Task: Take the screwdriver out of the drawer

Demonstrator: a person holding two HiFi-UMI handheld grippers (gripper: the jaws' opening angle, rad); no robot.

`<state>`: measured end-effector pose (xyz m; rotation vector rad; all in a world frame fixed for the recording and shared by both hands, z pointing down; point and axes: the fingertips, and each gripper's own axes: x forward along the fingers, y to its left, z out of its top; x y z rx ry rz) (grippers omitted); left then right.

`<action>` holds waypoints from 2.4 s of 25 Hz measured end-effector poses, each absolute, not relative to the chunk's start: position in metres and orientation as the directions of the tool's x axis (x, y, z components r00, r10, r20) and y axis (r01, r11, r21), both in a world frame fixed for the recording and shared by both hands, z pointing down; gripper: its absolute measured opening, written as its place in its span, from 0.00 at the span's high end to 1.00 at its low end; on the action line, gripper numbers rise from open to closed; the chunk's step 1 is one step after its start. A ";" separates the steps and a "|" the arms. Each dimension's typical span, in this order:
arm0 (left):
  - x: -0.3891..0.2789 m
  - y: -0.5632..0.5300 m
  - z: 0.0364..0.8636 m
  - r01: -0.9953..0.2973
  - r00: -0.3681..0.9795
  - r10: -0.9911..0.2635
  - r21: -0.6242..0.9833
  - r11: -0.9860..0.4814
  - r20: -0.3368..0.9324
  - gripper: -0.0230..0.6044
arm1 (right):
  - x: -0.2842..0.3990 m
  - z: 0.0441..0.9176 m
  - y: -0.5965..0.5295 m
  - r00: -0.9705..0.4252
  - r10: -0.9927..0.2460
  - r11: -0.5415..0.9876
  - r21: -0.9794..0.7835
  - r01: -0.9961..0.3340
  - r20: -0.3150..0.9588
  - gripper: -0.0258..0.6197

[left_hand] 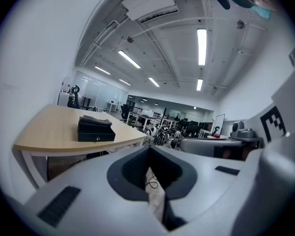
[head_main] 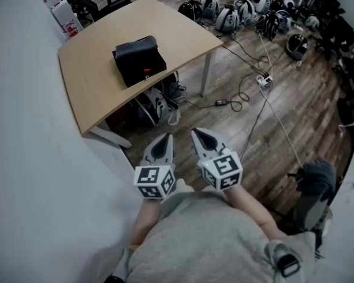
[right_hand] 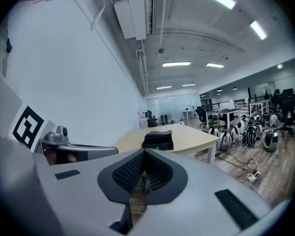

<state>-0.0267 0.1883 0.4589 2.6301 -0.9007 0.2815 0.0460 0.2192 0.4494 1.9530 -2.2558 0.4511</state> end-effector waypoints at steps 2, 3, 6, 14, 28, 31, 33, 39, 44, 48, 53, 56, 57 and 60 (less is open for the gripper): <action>-0.027 0.187 0.458 -0.622 0.780 -0.553 0.260 -0.739 0.294 0.96 | 0.045 0.448 0.218 -0.158 -0.945 0.121 -0.141 -0.983 0.286 0.96; -0.027 0.187 0.458 -0.622 0.780 -0.552 0.261 -0.739 0.295 0.96 | 0.045 0.448 0.217 -0.158 -0.944 0.121 -0.140 -0.983 0.288 0.96; -0.028 0.185 0.460 -0.619 0.782 -0.550 0.265 -0.739 0.294 0.96 | 0.044 0.451 0.215 -0.158 -0.942 0.122 -0.137 -0.983 0.297 0.96; -0.037 0.161 0.463 -0.625 0.778 -0.555 0.270 -0.733 0.294 0.96 | 0.033 0.452 0.188 -0.196 -0.940 0.143 -0.196 -0.970 0.281 0.96; -0.096 0.091 0.475 -0.679 0.733 -0.609 0.292 -0.673 0.302 0.96 | -0.022 0.456 0.116 -0.271 -0.921 0.213 -0.221 -0.952 0.279 0.96; -0.103 0.081 0.476 -0.691 0.723 -0.618 0.305 -0.656 0.308 0.96 | -0.026 0.454 0.106 -0.291 -0.915 0.230 -0.233 -0.945 0.280 0.96; -0.106 0.073 0.479 -0.697 0.717 -0.623 0.307 -0.648 0.315 0.96 | -0.026 0.455 0.098 -0.303 -0.909 0.233 -0.255 -0.938 0.285 0.96; -0.096 0.039 0.488 -0.707 0.707 -0.626 0.304 -0.638 0.330 0.96 | -0.017 0.459 0.057 -0.324 -0.903 0.256 -0.253 -0.933 0.283 0.96; -0.079 -0.008 0.492 -0.729 0.684 -0.648 0.309 -0.611 0.335 0.96 | 0.001 0.461 0.005 -0.360 -0.886 0.308 -0.210 -0.928 0.292 0.96; -0.060 -0.048 0.486 -0.744 0.668 -0.667 0.319 -0.587 0.330 0.96 | 0.022 0.459 -0.039 -0.377 -0.873 0.337 -0.176 -0.925 0.309 0.96; -0.046 -0.095 0.484 -0.772 0.636 -0.696 0.304 -0.558 0.335 0.96 | 0.033 0.461 -0.093 -0.425 -0.849 0.391 -0.167 -0.905 0.315 0.96; -0.037 -0.120 0.482 -0.786 0.617 -0.712 0.305 -0.538 0.334 0.96 | 0.041 0.461 -0.120 -0.453 -0.828 0.422 -0.166 -0.891 0.329 0.96; -0.034 -0.128 0.481 -0.791 0.610 -0.719 0.305 -0.530 0.334 0.96 | 0.043 0.463 -0.129 -0.462 -0.821 0.432 -0.165 -0.887 0.336 0.96; -0.028 -0.153 0.483 -0.806 0.589 -0.737 0.302 -0.508 0.332 0.96 | 0.046 0.468 -0.155 -0.490 -0.795 0.467 -0.154 -0.871 0.357 0.96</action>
